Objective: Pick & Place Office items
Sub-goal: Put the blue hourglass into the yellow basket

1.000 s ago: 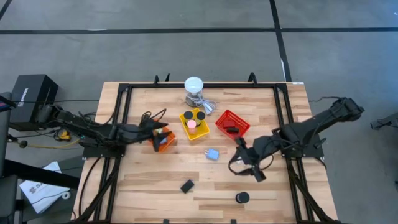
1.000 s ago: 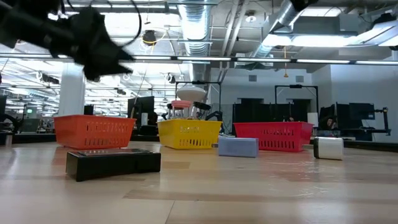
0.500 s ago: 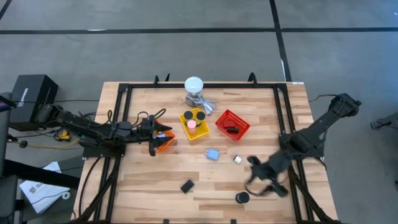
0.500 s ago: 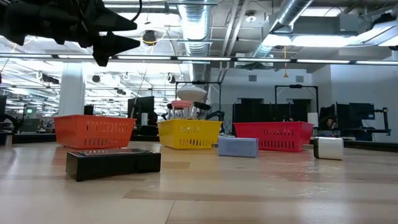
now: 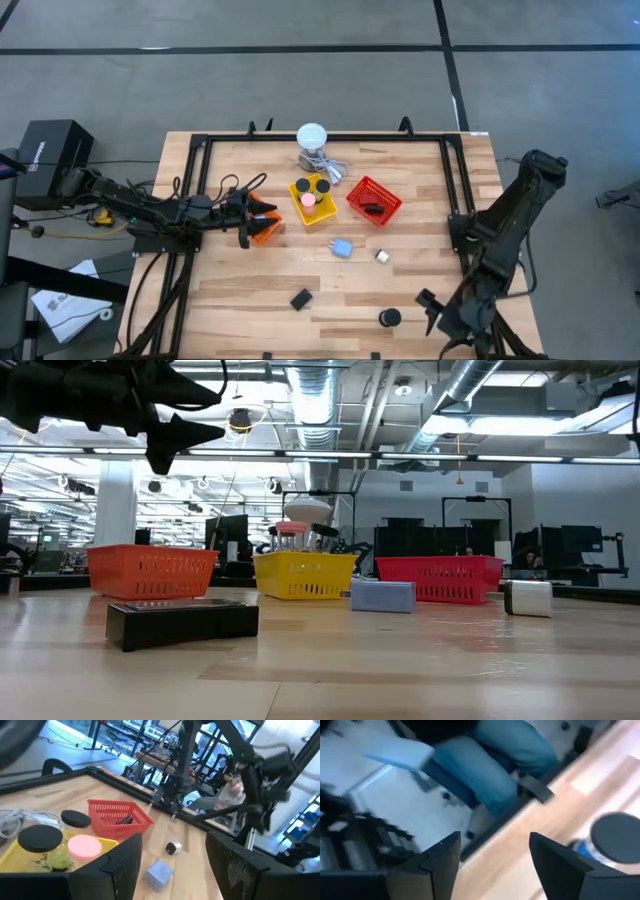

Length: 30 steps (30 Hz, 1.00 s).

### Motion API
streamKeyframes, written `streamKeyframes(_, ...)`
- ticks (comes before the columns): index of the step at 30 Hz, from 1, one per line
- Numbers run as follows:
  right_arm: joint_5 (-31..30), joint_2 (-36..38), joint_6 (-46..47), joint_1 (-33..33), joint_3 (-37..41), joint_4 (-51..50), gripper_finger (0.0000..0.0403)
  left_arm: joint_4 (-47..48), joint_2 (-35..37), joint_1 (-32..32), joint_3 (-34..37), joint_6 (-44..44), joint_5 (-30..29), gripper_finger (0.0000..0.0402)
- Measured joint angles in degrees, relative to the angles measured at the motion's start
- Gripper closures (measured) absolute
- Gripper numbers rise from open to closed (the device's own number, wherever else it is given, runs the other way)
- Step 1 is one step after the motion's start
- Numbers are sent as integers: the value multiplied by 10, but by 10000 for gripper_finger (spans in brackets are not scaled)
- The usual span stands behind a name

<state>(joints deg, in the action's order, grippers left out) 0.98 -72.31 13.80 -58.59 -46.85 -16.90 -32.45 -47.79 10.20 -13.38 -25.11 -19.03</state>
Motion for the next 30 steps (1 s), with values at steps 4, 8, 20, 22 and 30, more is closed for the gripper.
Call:
streamKeyframes(4,-33,-37,-3,-8,15,47,215,0,0,0,0,-11,0,189)
streamKeyframes(8,-38,-70,-7,-6,45,97,269,-1,0,0,0,-13,0,189)
streamKeyframes(20,-40,-106,4,56,161,281,398,-2,0,0,0,-13,0,189)
streamKeyframes(22,-40,-106,6,69,179,323,397,-2,0,1,0,-13,0,189)
streamKeyframes(30,-40,-105,8,116,205,380,401,-1,0,1,0,-13,0,189)
